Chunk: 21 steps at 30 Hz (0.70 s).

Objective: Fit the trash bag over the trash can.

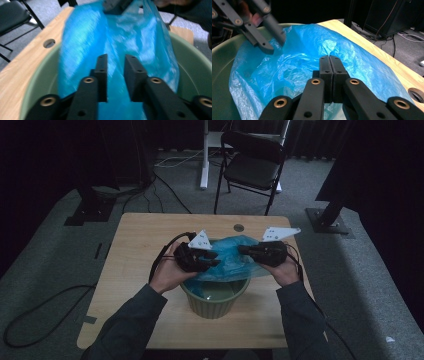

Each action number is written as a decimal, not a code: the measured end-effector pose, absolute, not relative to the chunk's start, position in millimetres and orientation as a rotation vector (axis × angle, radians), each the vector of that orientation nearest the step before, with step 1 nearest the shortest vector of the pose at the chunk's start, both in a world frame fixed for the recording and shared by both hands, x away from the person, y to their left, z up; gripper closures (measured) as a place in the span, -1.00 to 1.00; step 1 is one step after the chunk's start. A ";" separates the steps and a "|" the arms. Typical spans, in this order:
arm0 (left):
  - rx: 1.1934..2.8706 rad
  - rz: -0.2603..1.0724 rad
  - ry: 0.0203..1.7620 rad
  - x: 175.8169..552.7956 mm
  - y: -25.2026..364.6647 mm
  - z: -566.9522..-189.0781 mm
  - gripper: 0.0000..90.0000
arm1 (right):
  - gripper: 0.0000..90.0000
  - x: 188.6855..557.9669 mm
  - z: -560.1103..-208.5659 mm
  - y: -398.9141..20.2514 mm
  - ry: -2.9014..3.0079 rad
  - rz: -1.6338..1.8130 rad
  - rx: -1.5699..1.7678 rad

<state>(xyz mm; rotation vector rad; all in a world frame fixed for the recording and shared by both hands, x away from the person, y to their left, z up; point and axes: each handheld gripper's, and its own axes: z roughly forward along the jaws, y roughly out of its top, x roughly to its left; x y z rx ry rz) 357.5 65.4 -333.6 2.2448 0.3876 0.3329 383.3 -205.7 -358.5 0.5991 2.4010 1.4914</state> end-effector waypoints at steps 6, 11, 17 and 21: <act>2.210 0.420 0.411 361.7 56.9 -324.1 0.19 | 0.98 380.6 -358.7 -202.4 2.414 1.518 0.563; 2.238 0.497 0.455 371.2 44.8 -325.4 0.27 | 0.98 377.8 -356.0 -199.2 2.422 1.536 0.517; 2.265 0.487 0.413 366.9 42.5 -329.9 0.98 | 0.94 376.5 -352.1 -201.3 2.411 1.522 0.513; 2.245 0.488 0.415 363.4 50.8 -329.9 0.99 | 0.92 376.4 -352.2 -210.3 2.387 1.527 0.548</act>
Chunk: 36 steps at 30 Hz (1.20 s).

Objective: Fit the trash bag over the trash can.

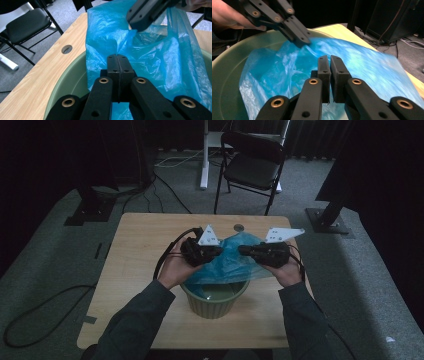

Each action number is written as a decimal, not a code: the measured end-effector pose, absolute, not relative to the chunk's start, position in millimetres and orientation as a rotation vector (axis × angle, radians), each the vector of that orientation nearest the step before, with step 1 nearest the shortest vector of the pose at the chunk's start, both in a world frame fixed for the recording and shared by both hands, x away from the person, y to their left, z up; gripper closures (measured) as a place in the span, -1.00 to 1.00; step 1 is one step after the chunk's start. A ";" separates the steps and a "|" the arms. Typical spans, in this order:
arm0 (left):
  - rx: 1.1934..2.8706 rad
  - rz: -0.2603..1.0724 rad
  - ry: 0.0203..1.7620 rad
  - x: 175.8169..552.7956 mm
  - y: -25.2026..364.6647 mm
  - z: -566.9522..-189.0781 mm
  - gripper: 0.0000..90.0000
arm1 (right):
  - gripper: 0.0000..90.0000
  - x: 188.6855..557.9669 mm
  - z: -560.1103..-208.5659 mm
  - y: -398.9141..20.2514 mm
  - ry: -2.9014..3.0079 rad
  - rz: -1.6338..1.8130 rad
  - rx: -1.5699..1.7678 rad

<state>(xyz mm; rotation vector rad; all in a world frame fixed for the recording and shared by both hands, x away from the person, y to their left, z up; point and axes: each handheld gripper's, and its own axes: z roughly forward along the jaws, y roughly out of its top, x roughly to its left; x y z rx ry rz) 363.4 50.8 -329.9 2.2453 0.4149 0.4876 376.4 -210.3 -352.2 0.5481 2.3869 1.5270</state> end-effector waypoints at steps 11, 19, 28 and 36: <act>2.161 0.458 0.453 361.1 67.5 -328.2 0.99 | 0.48 379.4 -356.8 -205.3 2.458 1.477 0.560; 2.120 0.469 0.449 353.6 73.6 -326.5 0.99 | 0.35 380.8 -358.0 -192.4 2.479 1.394 0.570; 2.069 0.476 0.496 351.4 92.8 -329.0 0.99 | 0.30 383.6 -356.5 -196.0 2.443 1.396 0.634; 2.055 0.522 0.530 346.6 106.6 -331.0 0.99 | 0.27 387.2 -357.5 -197.9 2.437 1.344 0.703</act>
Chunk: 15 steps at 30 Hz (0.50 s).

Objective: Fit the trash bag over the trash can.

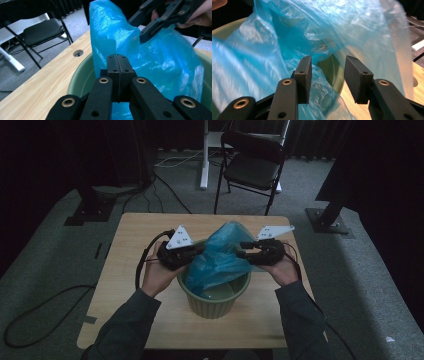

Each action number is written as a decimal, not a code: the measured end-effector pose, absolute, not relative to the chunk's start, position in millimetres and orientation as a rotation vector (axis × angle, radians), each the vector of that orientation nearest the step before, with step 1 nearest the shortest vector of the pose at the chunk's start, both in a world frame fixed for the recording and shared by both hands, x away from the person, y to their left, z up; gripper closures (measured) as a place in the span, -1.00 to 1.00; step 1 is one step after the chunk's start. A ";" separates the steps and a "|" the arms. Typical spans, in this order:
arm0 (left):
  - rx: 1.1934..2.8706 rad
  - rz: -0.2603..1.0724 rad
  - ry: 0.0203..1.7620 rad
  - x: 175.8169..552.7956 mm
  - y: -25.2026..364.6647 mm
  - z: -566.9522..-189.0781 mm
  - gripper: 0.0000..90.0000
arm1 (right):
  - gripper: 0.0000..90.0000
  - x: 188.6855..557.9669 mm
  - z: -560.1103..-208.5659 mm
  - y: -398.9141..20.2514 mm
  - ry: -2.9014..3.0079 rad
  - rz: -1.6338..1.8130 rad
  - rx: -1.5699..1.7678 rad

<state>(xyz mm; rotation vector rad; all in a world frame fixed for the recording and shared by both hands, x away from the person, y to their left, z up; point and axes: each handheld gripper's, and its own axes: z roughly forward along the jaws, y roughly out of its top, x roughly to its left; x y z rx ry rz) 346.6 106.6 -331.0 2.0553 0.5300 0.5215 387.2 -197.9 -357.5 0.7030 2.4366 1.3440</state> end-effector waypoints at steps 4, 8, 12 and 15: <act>2.043 0.518 0.570 347.6 119.4 -336.9 0.99 | 0.28 383.7 -357.2 -198.2 2.446 1.320 0.690; 2.044 0.521 0.593 346.7 129.1 -341.7 0.99 | 0.31 378.4 -356.4 -198.8 2.465 1.301 0.667; 2.041 0.510 0.609 347.0 134.9 -344.6 0.99 | 0.35 377.5 -354.2 -200.4 2.463 1.307 0.669; 2.044 0.509 0.608 347.1 134.2 -345.4 0.99 | 0.36 378.7 -352.2 -199.2 2.451 1.308 0.680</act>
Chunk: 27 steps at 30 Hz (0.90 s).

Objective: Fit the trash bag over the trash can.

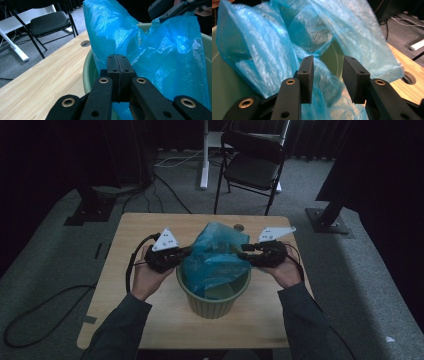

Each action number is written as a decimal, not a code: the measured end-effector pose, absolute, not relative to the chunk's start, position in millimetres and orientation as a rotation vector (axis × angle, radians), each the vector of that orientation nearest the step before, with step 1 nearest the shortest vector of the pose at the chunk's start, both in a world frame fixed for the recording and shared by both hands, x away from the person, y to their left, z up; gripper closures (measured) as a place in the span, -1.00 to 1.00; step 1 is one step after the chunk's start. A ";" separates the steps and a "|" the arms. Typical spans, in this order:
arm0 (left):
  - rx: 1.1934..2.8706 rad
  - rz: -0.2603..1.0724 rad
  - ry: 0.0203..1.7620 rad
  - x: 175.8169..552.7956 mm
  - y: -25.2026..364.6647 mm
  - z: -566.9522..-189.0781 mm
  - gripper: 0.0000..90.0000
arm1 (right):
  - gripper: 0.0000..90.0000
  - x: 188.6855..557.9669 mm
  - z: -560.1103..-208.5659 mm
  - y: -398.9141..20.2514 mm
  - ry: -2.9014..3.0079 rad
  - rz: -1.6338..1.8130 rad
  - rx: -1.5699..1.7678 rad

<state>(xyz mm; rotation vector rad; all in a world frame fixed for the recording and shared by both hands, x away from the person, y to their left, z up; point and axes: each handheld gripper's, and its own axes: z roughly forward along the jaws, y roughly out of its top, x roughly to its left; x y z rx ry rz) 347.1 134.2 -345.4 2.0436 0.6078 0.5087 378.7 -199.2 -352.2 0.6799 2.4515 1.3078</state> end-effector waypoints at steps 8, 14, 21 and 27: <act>2.054 0.512 0.578 347.7 121.1 -343.9 0.99 | 0.37 382.0 -344.1 -177.9 2.464 1.280 0.631; 2.040 0.518 0.564 347.3 116.4 -340.2 0.99 | 0.26 389.3 -348.1 -171.2 2.463 1.266 0.648; 2.030 0.515 0.558 347.4 113.2 -339.7 0.99 | 0.27 399.8 -352.3 -164.1 2.437 1.195 0.700; 2.029 0.523 0.557 345.5 115.5 -339.5 0.99 | 0.39 409.7 -355.7 -158.6 2.395 1.085 0.768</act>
